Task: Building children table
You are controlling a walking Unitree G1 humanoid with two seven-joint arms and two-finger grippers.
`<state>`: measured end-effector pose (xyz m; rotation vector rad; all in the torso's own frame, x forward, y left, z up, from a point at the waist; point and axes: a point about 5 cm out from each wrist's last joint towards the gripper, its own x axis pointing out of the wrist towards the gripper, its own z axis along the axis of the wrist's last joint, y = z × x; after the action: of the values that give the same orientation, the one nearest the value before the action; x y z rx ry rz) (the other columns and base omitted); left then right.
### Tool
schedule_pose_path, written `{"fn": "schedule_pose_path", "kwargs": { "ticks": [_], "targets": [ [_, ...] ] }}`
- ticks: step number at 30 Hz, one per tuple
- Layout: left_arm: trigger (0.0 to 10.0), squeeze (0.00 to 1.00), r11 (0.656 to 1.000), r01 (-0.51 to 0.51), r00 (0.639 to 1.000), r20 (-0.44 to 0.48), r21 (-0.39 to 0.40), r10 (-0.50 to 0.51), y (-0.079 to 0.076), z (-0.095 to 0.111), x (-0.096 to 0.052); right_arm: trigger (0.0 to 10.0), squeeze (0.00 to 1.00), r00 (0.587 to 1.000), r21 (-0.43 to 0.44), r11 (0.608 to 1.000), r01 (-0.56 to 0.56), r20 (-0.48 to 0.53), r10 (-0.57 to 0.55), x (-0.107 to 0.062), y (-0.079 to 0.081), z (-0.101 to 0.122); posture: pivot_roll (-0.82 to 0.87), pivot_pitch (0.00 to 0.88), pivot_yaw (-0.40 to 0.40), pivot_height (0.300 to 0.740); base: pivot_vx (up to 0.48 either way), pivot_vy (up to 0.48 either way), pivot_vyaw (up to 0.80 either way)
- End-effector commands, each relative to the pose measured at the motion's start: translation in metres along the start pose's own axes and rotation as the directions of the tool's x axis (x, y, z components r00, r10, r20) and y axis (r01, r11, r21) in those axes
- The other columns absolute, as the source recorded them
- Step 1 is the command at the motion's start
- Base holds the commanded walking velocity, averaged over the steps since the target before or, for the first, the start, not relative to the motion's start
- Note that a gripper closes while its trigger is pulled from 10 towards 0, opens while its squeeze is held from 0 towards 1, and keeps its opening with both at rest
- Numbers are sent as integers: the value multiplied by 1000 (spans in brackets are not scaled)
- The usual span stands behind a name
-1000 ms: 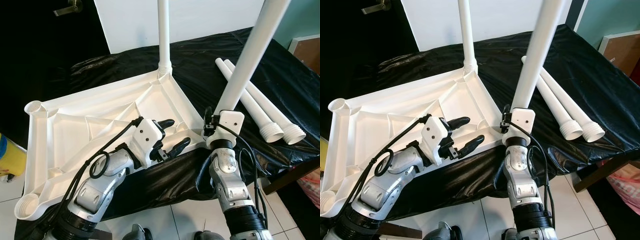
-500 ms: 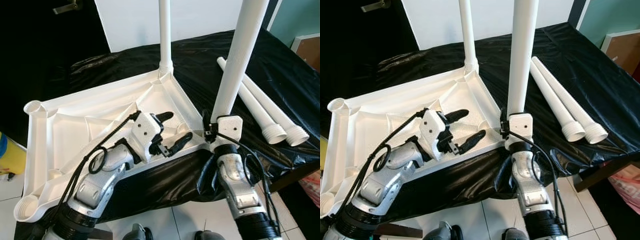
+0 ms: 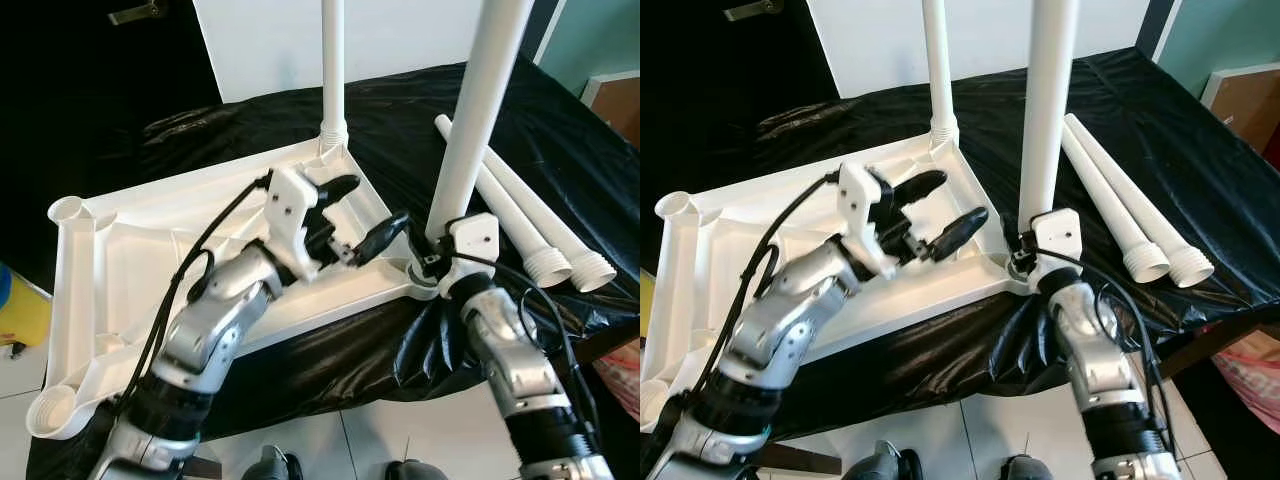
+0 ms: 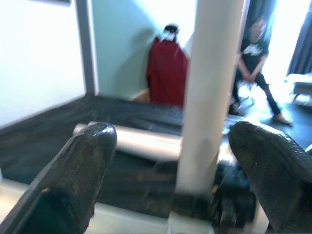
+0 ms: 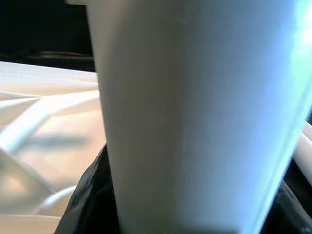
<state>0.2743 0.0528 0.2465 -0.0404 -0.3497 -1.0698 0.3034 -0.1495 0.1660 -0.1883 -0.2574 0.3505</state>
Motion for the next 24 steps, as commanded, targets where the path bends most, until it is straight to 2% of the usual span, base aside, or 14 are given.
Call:
{"fn": "schedule_pose_path", "kwargs": {
  "ticks": [1, 7, 9, 13, 15, 19, 22, 23, 24],
  "targets": [
    [10000, 0, 970, 242, 970, 14, -30, -242, -14, 3, 4, 10000, 0, 995, -4, 995, -96, -7, 96, 2, 5, 3, -73, 85, 25, 740, 0, 0, 0],
    [10000, 0, 954, 297, 955, 34, -45, -295, -18, 8, 10, 10000, 0, 985, -19, 985, -172, -17, 172, 3, 4, 6, -80, 80, 30, 740, 0, 0, 0],
    [10000, 0, 934, 355, 935, 37, -34, -354, -23, 9, 17, 10000, 0, 963, -38, 962, -270, -29, 269, 6, 4, 10, -87, 79, 38, 740, 0, 0, 0],
    [10000, 0, 923, 384, 923, 33, -24, -383, -25, 10, 21, 10000, 0, 942, -49, 941, -336, -35, 334, 9, 4, 13, -89, 77, 45, 740, 0, 0, 0],
    [10000, 0, 916, 401, 916, 27, -19, -400, -23, 11, 24, 10000, 0, 915, -50, 914, -403, -34, 401, 9, 7, 16, -87, 72, 50, 740, 0, 0, 0],
    [10000, 0, 914, 405, 914, 24, -19, -404, -23, 11, 25, 10000, 0, 903, -50, 902, -429, -33, 428, 9, 8, 17, -87, 72, 50, 740, 0, 0, 0],
    [10000, 0, 903, 430, 903, 24, -25, -429, -21, 14, 26, 10000, 0, 834, -13, 835, -551, -45, 550, 4, 14, 19, -88, 63, 54, 740, 0, 0, 0],
    [10000, 0, 903, 430, 903, 24, -25, -429, -21, 14, 26, 10000, 0, 834, -13, 835, -551, -45, 550, 4, 14, 19, -88, 63, 54, 740, 0, 0, 0],
    [10000, 0, 889, 455, 890, 33, -48, -454, -19, 18, 25, 10000, 0, 791, 18, 792, -610, -49, 610, 1, 13, 21, -88, 58, 54, 740, 0, 0, 0]
  ]
}}
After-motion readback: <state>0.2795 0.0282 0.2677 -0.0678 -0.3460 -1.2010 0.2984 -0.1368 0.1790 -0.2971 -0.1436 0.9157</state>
